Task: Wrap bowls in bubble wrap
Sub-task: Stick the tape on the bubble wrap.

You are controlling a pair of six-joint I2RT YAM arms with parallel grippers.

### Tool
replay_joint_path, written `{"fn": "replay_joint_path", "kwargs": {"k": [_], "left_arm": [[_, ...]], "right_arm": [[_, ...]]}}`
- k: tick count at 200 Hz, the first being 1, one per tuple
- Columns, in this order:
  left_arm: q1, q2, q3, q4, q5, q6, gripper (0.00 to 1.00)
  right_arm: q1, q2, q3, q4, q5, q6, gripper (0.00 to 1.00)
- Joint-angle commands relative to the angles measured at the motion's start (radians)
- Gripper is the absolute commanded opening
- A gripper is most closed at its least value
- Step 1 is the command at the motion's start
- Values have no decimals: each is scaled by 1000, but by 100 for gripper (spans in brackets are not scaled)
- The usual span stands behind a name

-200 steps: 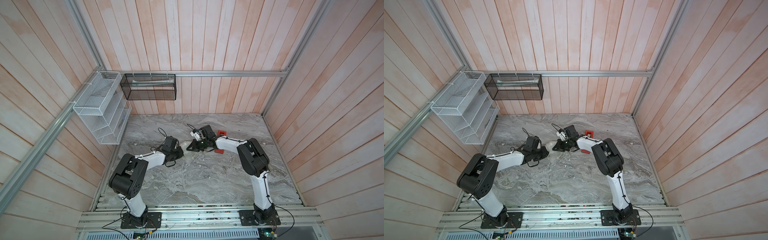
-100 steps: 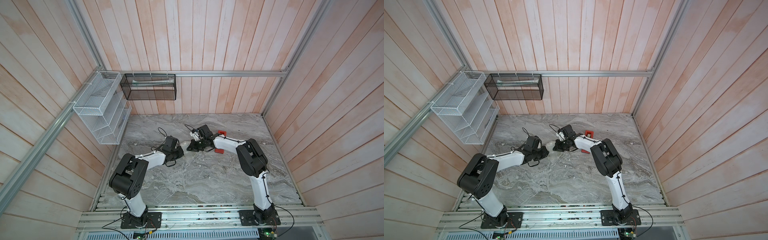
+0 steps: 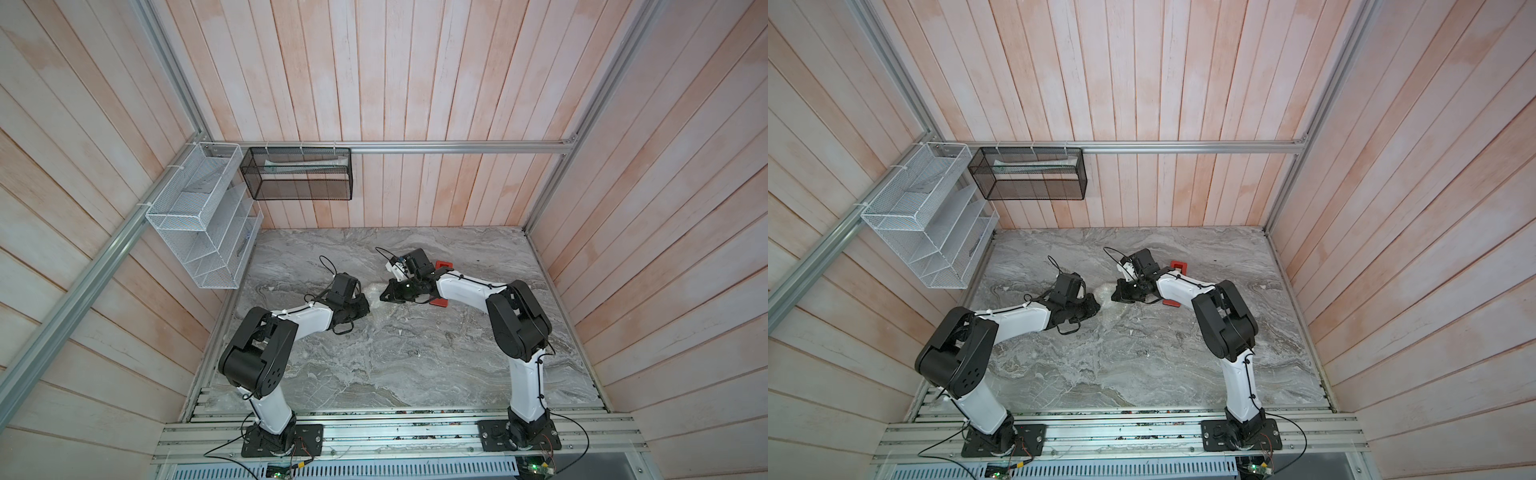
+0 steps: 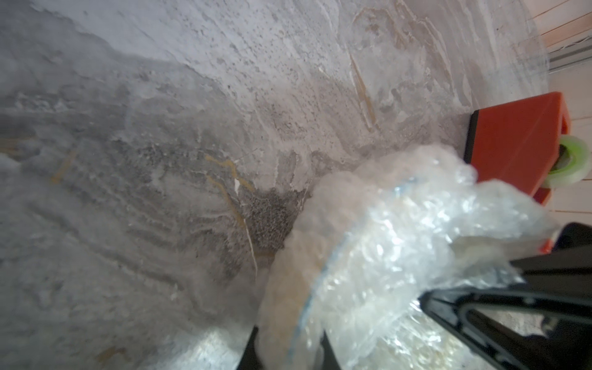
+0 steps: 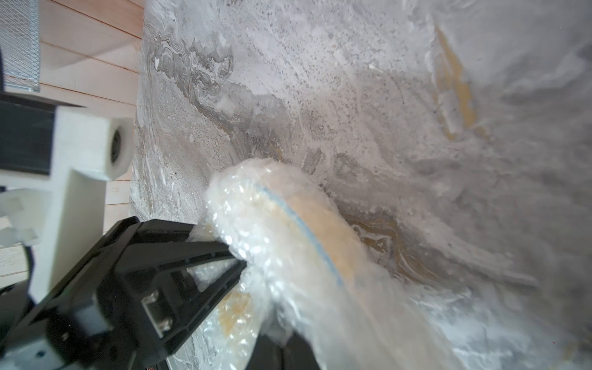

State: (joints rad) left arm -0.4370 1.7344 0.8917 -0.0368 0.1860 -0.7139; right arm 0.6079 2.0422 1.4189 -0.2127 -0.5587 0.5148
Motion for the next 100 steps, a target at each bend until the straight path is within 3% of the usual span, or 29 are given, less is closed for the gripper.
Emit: {"fn": "replay_joint_path", "kwargs": {"k": [1, 100], "left_arm": [[2, 7, 1, 12, 7, 16, 13], [1, 1, 3, 6, -3, 13, 13]], "right_arm": [[2, -40, -40, -21, -3, -16, 0], [29, -5, -82, -75, 12, -13, 0]]}}
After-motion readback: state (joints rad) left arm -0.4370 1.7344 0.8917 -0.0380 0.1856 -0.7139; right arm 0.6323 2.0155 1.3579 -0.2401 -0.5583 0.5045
